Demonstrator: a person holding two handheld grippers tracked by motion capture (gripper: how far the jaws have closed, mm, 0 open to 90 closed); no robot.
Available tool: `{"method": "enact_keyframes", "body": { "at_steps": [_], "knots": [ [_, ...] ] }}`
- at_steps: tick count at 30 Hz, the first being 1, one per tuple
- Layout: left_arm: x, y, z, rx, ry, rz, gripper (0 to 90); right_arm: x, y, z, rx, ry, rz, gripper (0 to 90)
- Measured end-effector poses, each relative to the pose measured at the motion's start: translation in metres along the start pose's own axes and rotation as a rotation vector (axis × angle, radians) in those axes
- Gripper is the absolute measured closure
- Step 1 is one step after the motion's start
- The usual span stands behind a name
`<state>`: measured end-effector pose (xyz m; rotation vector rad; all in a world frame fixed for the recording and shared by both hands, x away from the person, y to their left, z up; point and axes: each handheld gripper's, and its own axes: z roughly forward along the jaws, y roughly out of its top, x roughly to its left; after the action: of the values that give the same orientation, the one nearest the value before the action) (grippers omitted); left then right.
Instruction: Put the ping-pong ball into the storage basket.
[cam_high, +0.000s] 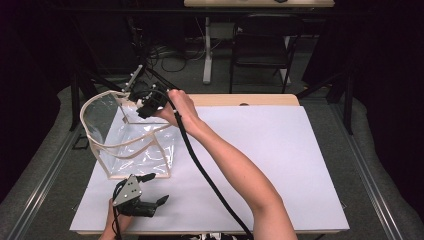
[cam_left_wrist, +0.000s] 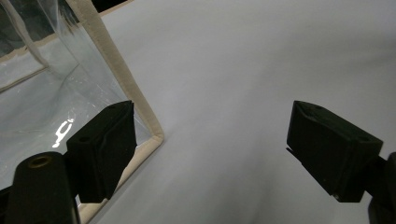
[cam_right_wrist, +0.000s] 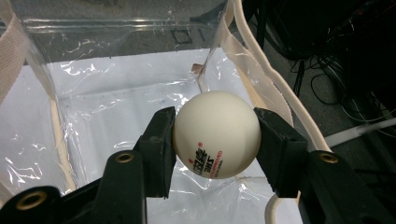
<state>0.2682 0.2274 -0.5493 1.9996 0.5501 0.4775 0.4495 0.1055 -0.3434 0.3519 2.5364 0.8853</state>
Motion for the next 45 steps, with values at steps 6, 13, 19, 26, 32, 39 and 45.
{"method": "enact_keyframes", "body": {
  "at_steps": [6,13,19,26,32,39,45],
  "knots": [
    [0.0,0.0,0.0,-0.006,-0.003,-0.001,16.2,0.004,0.0,0.01,0.033,0.017,-0.006,51.1],
    [-0.001,0.0,0.0,-0.011,-0.005,-0.005,16.2,0.006,-0.002,0.019,0.072,0.033,-0.01,51.1],
    [-0.001,0.001,-0.001,-0.012,-0.004,-0.001,16.2,0.007,-0.004,0.024,0.094,0.055,0.01,51.1],
    [-0.001,0.001,-0.001,-0.012,-0.005,0.001,16.2,0.008,-0.005,0.027,0.12,0.072,0.017,51.0],
    [-0.002,0.001,-0.001,-0.014,-0.006,0.002,16.2,0.008,-0.006,0.028,0.147,0.086,0.024,50.9],
    [-0.002,0.002,-0.001,-0.016,-0.005,0.005,16.2,0.008,-0.007,0.03,0.183,0.096,0.03,40.8],
    [-0.002,0.001,-0.001,-0.012,-0.006,0.007,16.2,0.004,-0.007,0.024,0.147,0.083,0.076,24.6]
  ]
}}
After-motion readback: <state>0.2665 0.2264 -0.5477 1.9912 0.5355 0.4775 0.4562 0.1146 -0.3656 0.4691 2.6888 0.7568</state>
